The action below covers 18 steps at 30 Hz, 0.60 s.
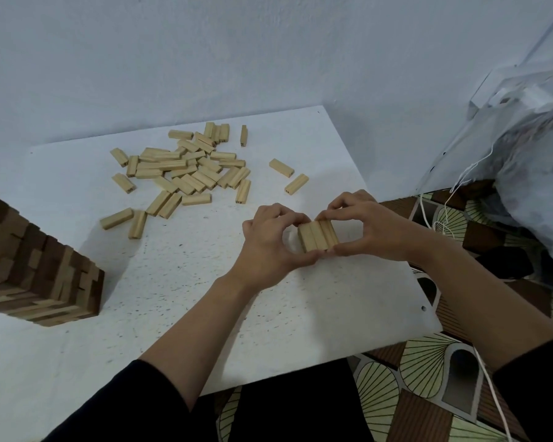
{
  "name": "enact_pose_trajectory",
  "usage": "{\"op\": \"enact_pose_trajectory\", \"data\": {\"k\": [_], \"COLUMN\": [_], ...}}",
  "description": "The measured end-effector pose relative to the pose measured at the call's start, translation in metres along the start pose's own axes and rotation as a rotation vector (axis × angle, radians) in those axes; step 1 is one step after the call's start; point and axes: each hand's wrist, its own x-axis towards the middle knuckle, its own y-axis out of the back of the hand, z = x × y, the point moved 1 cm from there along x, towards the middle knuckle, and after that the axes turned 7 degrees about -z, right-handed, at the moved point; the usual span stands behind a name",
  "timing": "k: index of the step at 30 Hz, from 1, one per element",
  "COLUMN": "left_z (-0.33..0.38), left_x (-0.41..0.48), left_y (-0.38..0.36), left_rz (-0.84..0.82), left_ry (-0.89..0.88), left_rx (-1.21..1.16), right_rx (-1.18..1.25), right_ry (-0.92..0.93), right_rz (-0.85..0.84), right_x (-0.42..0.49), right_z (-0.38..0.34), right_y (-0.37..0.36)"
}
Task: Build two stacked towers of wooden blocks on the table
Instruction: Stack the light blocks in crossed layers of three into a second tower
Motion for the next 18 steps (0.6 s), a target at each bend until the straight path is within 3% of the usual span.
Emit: {"op": "enact_pose_trajectory", "data": {"k": [18], "left_z": [-0.0009], "left_x": [0.0005], "left_y": [-0.0025], "left_rz": [-0.004], "left_ry": [0.027], "left_rx": [-0.045], "right_rx": [0.043], "right_ry": [-0.018], "right_rz": [-0.029], "right_x": [0.0018], "right_z": [0.0048], "right_y": [0.0007]}}
